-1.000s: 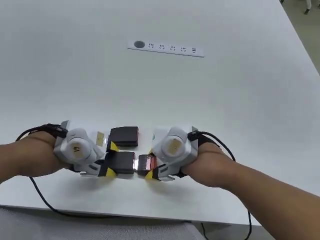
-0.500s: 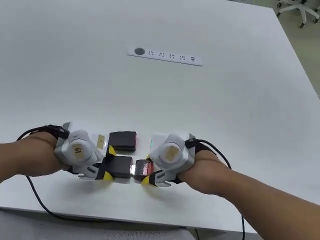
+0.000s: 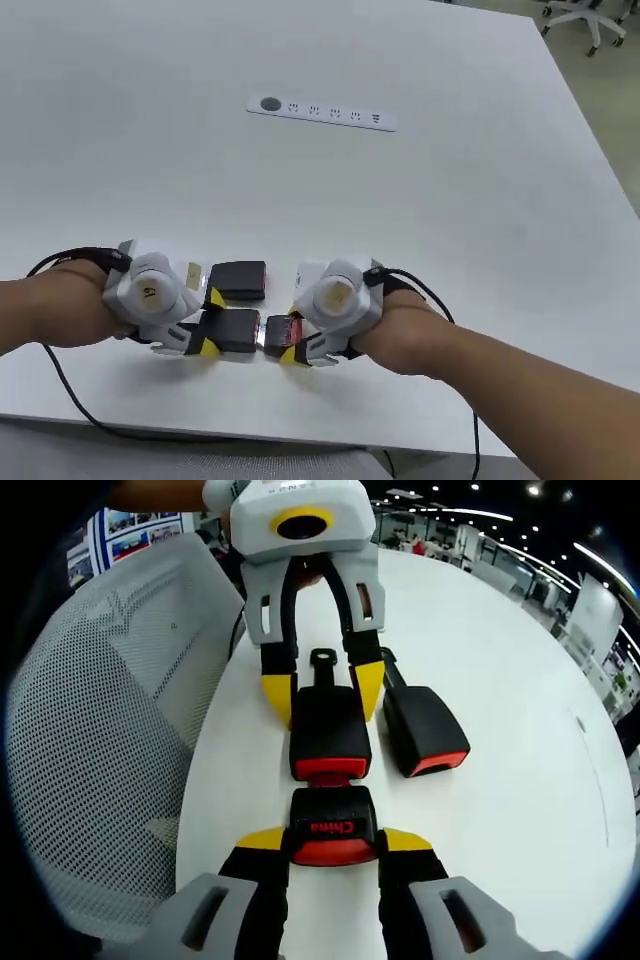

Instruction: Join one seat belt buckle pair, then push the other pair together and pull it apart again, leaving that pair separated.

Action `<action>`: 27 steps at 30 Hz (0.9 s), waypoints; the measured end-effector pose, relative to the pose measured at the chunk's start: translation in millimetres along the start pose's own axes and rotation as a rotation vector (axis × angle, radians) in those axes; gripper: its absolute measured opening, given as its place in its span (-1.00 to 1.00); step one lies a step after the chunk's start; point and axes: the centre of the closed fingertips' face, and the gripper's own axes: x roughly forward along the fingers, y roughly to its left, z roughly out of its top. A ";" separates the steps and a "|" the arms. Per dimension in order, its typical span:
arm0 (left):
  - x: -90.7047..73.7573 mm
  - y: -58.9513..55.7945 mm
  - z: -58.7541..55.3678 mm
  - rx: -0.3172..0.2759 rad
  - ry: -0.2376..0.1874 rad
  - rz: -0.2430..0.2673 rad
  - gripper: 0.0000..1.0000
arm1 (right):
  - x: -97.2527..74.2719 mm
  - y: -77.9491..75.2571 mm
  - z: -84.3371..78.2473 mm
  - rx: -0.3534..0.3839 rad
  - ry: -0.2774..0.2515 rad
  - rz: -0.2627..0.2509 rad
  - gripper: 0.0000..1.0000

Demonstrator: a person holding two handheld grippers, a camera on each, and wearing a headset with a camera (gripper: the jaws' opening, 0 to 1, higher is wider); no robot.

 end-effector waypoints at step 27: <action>1.3 0.7 -0.7 -0.072 0.040 -0.009 -0.29 | 3.0 -3.1 0.2 0.001 0.011 0.004 -0.34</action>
